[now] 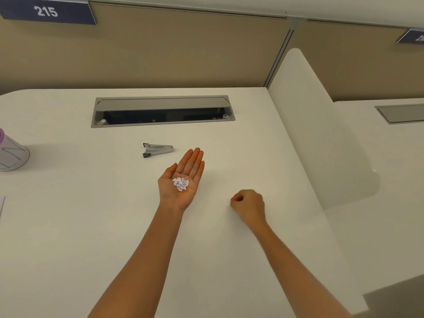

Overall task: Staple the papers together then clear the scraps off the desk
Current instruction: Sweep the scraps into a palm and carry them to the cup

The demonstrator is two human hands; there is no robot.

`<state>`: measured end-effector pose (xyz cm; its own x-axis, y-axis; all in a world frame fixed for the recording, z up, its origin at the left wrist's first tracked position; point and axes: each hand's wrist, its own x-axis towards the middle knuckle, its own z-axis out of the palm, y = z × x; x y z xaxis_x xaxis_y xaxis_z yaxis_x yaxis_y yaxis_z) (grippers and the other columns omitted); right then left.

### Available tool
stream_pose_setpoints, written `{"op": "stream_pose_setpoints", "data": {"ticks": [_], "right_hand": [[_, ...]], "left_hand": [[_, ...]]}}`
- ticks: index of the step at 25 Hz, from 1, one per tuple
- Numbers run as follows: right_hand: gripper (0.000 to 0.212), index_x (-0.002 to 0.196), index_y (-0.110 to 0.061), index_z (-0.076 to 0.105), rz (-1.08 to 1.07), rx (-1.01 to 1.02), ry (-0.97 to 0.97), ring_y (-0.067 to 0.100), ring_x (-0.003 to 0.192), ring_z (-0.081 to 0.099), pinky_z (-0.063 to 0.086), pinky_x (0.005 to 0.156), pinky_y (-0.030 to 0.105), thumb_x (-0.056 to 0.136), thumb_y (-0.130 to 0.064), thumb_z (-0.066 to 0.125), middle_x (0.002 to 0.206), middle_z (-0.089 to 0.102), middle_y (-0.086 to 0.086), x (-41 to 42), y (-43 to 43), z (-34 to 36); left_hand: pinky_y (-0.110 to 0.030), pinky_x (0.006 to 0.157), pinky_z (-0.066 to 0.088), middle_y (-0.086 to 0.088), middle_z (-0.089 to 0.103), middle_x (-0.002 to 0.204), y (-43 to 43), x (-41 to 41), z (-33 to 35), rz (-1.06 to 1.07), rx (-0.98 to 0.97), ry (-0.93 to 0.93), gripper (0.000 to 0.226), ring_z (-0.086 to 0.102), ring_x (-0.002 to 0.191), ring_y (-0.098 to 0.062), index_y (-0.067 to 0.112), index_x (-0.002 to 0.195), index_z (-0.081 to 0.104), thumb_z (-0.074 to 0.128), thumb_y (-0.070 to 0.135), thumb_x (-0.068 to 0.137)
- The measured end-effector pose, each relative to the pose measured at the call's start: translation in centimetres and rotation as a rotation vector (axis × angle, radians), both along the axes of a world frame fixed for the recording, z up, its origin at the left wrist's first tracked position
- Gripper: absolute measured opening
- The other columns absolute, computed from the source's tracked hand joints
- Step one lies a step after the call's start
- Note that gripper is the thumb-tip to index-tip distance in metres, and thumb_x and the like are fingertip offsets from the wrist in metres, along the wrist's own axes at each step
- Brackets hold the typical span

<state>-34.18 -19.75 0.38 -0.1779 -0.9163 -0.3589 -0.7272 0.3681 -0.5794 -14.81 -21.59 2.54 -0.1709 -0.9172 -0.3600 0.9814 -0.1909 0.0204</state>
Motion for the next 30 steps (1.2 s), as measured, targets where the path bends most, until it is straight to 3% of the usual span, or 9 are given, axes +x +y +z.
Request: {"op": "stream_pose_setpoints", "data": {"ticks": [3,5,8,13,17,20,30], "right_hand": [[0.008,0.076,0.004,0.069,-0.428,0.208,-0.702,0.023,0.072,0.066,0.061,0.067,0.027,0.078,0.012,0.066,0.084,0.068,0.018,-2.5,-1.8,2.0],[0.010,0.082,0.010,0.068,-0.465,0.207,-0.907,0.025,0.077,0.066,0.061,0.067,0.027,0.077,0.019,0.064,0.084,0.067,0.019,-2.7,-2.4,3.7],[0.012,0.087,0.011,0.069,-0.338,0.188,-0.974,0.025,0.079,0.069,0.061,0.072,0.029,0.078,0.017,0.065,0.086,0.069,0.018,-1.3,-2.7,6.8],[0.015,0.091,0.004,0.073,0.005,0.078,-0.794,0.022,0.084,0.072,0.060,0.080,0.031,0.078,0.010,0.067,0.087,0.072,0.013,4.3,-2.9,10.1],[0.024,0.093,-0.011,0.078,0.247,-0.075,-0.370,0.021,0.093,0.068,0.055,0.087,0.030,0.079,0.004,0.065,0.097,0.075,0.008,7.9,-2.4,10.6],[0.028,0.101,-0.014,0.076,0.344,-0.121,-0.175,0.022,0.099,0.066,0.053,0.092,0.030,0.089,0.002,0.056,0.108,0.073,0.008,9.1,-1.9,11.4],[0.016,0.100,-0.012,0.075,0.401,-0.155,-0.014,0.022,0.102,0.066,0.050,0.100,0.035,0.090,-0.007,0.063,0.110,0.072,0.008,11.6,-0.8,12.7]], "left_hand": [[-0.043,0.110,0.041,-0.022,0.060,0.133,0.1,-0.5,-0.1,-0.024,0.013,-0.006,0.052,0.058,0.124,-0.035,-0.008,0.115,0.068,0.027,0.022,0.100],[-0.043,0.110,0.041,-0.022,0.060,0.133,0.0,-0.7,-0.1,-0.030,0.014,-0.006,0.052,0.057,0.125,-0.035,-0.008,0.114,0.068,0.027,0.022,0.100],[-0.044,0.107,0.044,-0.021,0.060,0.133,-0.2,-1.4,-0.1,-0.048,0.015,-0.007,0.053,0.058,0.124,-0.035,-0.007,0.114,0.068,0.027,0.023,0.100],[-0.045,0.107,0.043,-0.022,0.059,0.134,-0.4,-1.8,0.4,-0.049,-0.015,-0.007,0.049,0.057,0.125,-0.036,-0.007,0.117,0.066,0.032,0.020,0.096],[-0.042,0.114,0.036,-0.022,0.057,0.137,-0.7,-1.8,0.2,-0.041,0.003,-0.024,0.052,0.055,0.127,-0.036,-0.005,0.128,0.058,0.024,0.022,0.100],[-0.042,0.114,0.034,-0.021,0.055,0.139,-0.6,-1.6,0.2,-0.031,0.001,-0.005,0.052,0.051,0.131,-0.034,-0.003,0.132,0.055,0.023,0.024,0.101],[-0.040,0.114,0.035,-0.019,0.055,0.140,0.3,-0.8,1.7,-0.013,-0.024,0.017,0.052,0.050,0.132,-0.031,-0.001,0.134,0.054,0.023,0.025,0.101]]}}
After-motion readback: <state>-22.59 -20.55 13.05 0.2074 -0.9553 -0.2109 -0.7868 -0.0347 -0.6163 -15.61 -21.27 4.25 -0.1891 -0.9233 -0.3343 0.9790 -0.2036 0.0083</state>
